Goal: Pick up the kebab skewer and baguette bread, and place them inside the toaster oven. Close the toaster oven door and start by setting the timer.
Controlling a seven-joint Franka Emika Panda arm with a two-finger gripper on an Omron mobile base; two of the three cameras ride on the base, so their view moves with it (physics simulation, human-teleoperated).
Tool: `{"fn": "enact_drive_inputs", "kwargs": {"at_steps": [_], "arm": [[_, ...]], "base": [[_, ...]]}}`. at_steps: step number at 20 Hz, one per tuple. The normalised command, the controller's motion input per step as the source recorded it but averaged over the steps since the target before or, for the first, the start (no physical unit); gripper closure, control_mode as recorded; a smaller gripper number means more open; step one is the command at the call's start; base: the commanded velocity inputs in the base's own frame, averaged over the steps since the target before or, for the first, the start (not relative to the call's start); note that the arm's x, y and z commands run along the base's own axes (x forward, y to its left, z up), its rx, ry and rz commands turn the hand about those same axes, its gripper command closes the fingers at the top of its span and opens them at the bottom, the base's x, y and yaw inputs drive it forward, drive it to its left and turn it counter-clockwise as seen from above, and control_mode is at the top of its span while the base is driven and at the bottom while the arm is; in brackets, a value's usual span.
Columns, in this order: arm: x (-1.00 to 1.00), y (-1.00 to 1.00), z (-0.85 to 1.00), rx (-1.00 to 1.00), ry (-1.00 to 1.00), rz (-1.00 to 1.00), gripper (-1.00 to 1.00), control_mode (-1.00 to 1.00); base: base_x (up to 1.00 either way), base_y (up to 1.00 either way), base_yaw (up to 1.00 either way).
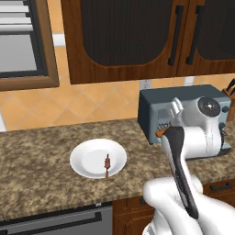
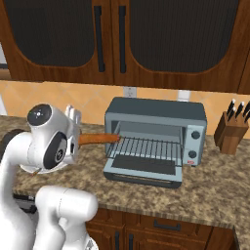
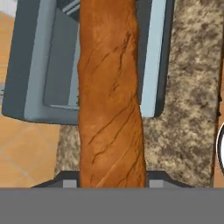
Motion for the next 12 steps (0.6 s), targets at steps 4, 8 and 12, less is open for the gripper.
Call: {"fn": "enact_drive_inputs", "kwargs": {"at_steps": [4,8,12], "arm": [[0.21,-1.00,0.00,0.21,-0.22,0.10,1.00,-1.00],[0.61,-0.98,0.00,0.16,-0.17,0.13,1.00,-1.00],[0.84,-0.75,-0.04,0.10,-0.10,0.08,1.00,-1.00]], "base": [[0.00,0.00,0.00],[0.00,0.00,0.00],[0.00,0.00,0.00]]}}
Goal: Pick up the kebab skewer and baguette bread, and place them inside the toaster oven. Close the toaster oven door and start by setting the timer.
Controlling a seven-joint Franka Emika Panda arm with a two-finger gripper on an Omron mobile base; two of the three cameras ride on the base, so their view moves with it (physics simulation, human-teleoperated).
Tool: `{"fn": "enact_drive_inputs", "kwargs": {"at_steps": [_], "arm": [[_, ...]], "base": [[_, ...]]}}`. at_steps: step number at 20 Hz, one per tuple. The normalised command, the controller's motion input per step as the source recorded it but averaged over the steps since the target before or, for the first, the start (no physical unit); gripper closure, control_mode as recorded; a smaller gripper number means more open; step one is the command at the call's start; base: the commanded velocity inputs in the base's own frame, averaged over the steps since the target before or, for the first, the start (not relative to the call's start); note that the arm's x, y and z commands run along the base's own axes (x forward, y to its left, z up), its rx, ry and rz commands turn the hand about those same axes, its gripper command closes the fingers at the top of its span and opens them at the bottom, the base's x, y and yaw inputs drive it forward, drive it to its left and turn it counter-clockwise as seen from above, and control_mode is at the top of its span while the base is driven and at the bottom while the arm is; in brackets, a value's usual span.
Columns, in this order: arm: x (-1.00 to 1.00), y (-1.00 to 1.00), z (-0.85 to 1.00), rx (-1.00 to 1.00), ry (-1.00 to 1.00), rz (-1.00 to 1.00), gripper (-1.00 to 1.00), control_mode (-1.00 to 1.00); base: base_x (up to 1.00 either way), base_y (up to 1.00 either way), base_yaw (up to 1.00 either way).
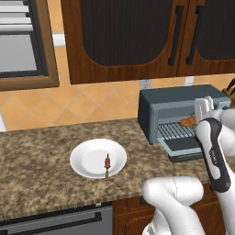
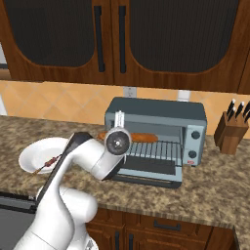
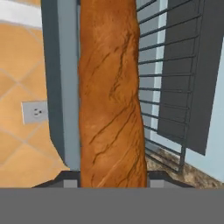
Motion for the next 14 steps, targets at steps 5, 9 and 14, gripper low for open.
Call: {"fn": "enact_drive_inputs", "kwargs": {"at_steps": [5,9,14], "arm": [[0.85,-0.45,-0.28,0.01,-0.03,0.00,1.00,-1.00],[0.67,-0.46,-0.30,0.01,0.00,0.00,1.00,-1.00],[0.61,-0.36,-0.41,0.00,0.00,0.00,1.00,-1.00]], "base": [[0.00,0.00,0.00],[0.00,0.00,0.00],[0.00,0.00,0.00]]}}
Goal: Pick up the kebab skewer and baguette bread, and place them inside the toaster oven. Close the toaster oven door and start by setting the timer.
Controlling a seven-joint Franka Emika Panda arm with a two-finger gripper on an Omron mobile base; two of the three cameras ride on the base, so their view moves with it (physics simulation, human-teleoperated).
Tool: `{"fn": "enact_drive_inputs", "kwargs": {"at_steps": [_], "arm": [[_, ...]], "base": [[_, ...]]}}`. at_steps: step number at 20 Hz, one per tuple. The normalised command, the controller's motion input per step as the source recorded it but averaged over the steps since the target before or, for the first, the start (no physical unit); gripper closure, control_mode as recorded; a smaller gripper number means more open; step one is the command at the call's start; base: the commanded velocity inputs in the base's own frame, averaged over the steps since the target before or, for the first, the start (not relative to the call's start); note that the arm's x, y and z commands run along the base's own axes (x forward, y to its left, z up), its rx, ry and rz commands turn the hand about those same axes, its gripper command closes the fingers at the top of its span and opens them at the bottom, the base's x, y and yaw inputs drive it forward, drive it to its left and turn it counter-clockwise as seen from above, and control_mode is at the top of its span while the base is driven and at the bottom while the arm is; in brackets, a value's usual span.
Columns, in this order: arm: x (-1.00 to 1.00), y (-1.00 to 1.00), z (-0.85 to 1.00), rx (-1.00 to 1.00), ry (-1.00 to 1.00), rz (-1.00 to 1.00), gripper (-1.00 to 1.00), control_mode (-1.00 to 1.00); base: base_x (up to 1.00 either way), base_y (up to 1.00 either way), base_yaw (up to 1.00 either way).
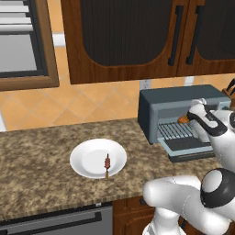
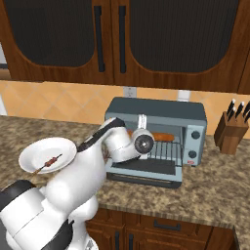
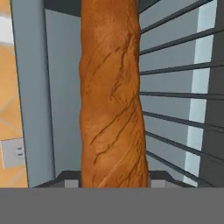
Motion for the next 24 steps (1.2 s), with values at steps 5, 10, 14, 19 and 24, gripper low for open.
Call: {"fn": "enact_drive_inputs", "kwargs": {"at_steps": [5,10,14,19,24], "arm": [[0.65,-0.25,-0.21,0.00,0.00,0.00,1.00,-1.00],[0.45,-0.14,-0.14,0.00,0.00,0.00,1.00,-1.00],[0.15,-0.02,-0.09,0.00,0.00,0.00,1.00,-1.00],[0.03,0.00,-0.01,0.00,0.00,0.00,-1.00,-1.00],[-0.05,-0.04,0.00,0.00,0.00,0.00,-1.00,-1.00]], "base": [[0.00,0.00,0.00],[0.00,0.00,0.00],[0.00,0.00,0.00],[0.00,0.00,0.00],[0.00,0.00,0.00]]}}
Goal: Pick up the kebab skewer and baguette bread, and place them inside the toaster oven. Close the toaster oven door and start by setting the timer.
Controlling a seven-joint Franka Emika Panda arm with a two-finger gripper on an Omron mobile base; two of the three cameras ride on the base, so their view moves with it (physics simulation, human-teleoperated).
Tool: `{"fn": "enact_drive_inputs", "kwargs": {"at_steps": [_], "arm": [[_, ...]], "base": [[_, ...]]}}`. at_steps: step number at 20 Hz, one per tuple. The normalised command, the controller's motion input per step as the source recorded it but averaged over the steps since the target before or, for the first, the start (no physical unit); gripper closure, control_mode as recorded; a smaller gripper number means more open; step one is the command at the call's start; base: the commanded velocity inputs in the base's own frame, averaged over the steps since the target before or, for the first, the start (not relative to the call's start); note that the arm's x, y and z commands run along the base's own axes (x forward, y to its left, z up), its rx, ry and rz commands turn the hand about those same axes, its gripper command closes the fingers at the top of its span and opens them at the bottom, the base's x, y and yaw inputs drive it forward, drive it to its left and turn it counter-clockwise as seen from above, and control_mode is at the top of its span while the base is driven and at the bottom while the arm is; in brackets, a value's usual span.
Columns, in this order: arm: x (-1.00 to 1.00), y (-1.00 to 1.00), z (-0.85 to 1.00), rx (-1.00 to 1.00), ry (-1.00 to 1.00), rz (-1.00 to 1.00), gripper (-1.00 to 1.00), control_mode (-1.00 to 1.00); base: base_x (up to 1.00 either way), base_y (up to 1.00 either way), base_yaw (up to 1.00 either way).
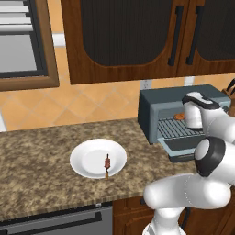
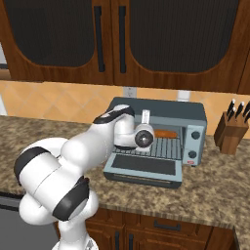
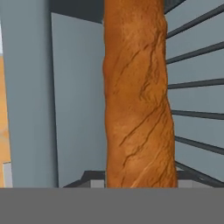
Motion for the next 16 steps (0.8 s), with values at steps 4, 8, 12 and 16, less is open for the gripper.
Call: {"fn": "enact_drive_inputs", "kwargs": {"at_steps": [4,8,12,16], "arm": [[-0.14,-0.18,0.04,-0.03,0.06,0.00,-1.00,-1.00],[-0.16,-0.25,0.06,-0.05,0.17,0.00,-1.00,-1.00],[-0.09,-0.32,0.18,-0.06,0.24,0.00,-1.00,-1.00],[-0.03,-0.37,0.30,-0.02,0.24,0.00,-1.00,-1.00]], "base": [[0.00,0.00,0.00],[0.00,0.00,0.00],[0.00,0.00,0.00],[0.00,0.00,0.00]]}}
